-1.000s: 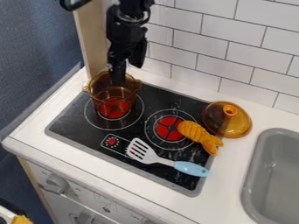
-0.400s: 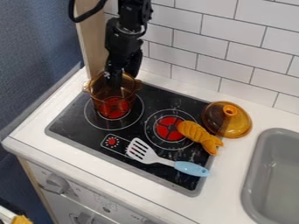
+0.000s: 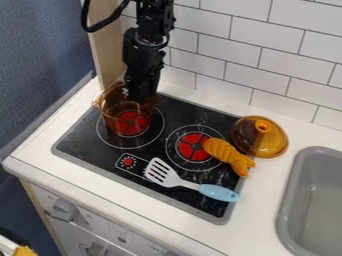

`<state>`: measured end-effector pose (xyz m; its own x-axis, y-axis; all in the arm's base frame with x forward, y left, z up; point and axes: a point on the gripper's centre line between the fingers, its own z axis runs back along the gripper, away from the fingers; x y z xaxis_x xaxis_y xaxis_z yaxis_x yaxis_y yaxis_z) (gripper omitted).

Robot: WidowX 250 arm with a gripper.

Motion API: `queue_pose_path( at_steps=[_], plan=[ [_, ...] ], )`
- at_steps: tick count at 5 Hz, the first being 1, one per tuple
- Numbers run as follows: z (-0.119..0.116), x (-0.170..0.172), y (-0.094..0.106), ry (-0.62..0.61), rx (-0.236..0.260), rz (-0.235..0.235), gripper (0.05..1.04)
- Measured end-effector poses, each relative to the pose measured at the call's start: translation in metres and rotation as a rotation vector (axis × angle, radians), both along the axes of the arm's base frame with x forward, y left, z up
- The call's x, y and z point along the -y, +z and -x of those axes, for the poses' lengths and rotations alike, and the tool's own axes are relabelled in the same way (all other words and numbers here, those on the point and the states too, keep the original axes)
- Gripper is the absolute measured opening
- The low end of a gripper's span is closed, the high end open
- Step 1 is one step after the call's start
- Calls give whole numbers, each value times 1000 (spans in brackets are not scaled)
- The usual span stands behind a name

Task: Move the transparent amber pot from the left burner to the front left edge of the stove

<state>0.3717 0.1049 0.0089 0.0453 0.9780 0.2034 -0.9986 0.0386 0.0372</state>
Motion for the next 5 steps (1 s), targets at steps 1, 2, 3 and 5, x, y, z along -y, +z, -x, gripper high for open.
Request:
queue_pose_path(
  at_steps=[1,2,3,5],
  plan=[
    [1,1,-1,2,-4,5,147],
    [1,1,-1,5,0,6,86],
    [2,2,-1,6,-3,11,75],
    [6,5,23,-11,19,26,75]
  ],
)
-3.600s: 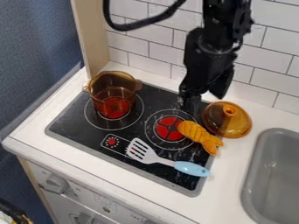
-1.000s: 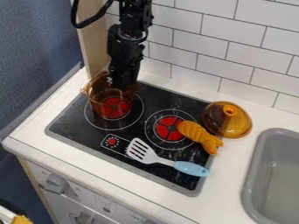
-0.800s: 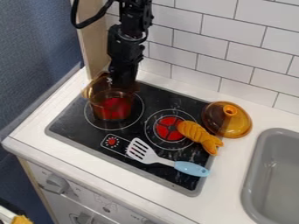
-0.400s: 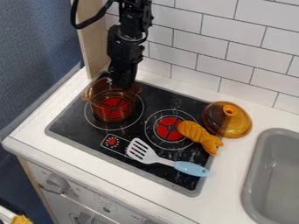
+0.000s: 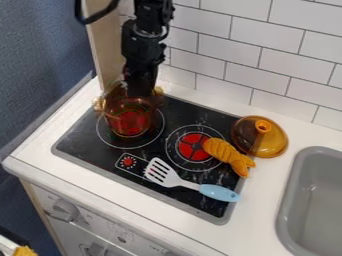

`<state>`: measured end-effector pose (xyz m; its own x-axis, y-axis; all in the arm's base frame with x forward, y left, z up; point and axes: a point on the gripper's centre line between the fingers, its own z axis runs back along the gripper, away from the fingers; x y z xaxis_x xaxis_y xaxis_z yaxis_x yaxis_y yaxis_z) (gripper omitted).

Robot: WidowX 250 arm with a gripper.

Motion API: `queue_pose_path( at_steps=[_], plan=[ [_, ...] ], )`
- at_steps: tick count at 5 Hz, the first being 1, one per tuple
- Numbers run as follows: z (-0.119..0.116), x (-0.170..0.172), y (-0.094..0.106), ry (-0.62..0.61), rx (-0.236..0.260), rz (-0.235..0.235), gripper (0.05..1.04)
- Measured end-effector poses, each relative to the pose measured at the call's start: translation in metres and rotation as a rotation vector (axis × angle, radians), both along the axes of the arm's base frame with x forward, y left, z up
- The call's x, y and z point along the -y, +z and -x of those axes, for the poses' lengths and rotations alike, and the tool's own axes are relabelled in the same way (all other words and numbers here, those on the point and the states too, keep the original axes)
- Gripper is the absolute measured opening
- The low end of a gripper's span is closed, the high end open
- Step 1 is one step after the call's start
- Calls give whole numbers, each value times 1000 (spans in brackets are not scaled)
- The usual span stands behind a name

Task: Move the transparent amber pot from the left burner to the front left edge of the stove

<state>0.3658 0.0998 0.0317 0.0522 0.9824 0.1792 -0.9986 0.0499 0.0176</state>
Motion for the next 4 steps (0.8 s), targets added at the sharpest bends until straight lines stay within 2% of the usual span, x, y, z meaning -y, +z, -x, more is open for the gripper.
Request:
queue_pose_path(
  at_steps=[1,2,3,4],
  plan=[
    [7,-1,24,-5,28,1,75],
    [23,-6,39,10,46,-1,75],
    [42,-5,39,20,36,-1,75],
    [55,-4,30,12,11,-3,75]
  ],
)
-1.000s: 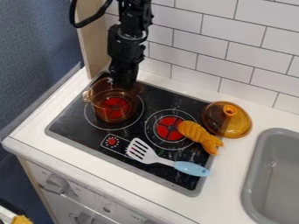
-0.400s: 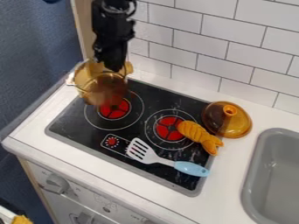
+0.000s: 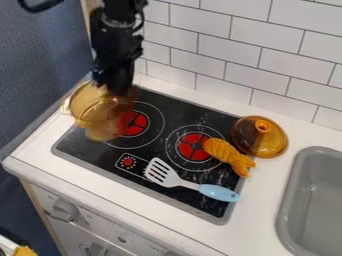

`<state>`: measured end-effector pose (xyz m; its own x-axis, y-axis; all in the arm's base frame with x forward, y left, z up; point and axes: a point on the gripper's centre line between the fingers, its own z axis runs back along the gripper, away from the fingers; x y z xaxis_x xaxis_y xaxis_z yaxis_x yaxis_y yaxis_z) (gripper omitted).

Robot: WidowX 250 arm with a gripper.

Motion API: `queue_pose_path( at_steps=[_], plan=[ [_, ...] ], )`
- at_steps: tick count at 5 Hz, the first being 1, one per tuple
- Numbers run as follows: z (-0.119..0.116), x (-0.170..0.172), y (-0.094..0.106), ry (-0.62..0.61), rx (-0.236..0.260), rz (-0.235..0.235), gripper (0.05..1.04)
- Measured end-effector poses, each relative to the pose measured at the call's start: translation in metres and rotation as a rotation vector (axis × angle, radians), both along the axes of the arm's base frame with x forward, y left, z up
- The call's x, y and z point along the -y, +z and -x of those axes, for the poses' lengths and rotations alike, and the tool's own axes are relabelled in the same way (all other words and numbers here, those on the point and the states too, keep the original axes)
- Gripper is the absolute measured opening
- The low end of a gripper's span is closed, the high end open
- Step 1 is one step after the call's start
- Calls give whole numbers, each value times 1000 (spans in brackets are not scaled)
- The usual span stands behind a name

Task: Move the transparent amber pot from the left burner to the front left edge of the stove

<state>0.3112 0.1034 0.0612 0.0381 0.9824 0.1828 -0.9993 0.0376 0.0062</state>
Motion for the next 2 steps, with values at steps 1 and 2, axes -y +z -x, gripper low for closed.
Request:
queue_pose_path(
  at_steps=[1,2],
  plan=[
    [8,1,-11,-31,-10,-6,75],
    [13,-1,-25,-36,-34,-19,75]
  ],
)
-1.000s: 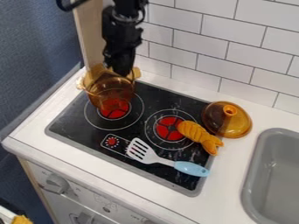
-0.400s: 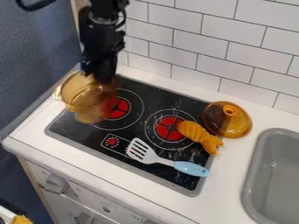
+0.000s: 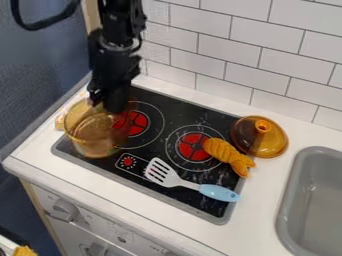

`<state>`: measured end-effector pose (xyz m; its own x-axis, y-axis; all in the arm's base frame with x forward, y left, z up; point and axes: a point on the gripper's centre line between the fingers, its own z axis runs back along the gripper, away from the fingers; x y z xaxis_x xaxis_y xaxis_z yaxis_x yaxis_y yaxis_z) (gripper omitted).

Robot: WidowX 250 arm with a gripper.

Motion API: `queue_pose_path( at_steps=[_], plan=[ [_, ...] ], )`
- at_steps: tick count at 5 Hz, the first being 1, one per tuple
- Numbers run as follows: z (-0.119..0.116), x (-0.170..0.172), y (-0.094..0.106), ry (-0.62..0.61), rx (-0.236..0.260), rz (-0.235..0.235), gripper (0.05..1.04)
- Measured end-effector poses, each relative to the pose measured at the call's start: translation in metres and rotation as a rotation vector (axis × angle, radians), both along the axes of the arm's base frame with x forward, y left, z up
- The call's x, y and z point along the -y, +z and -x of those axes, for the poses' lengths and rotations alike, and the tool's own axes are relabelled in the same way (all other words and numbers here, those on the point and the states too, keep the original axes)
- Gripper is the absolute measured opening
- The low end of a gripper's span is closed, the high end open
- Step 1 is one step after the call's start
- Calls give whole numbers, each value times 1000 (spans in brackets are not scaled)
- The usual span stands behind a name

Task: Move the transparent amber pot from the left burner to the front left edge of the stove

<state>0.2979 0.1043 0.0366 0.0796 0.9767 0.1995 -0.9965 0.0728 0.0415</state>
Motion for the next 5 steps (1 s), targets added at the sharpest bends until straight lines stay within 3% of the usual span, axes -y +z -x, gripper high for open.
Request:
queue_pose_path(
  at_steps=[2,4,5],
  plan=[
    [10,-5,-22,-9,-43,-6,75],
    [11,-3,-31,-19,-70,11,75],
    [8,-4,-30,-15,-59,8,106]
  ],
)
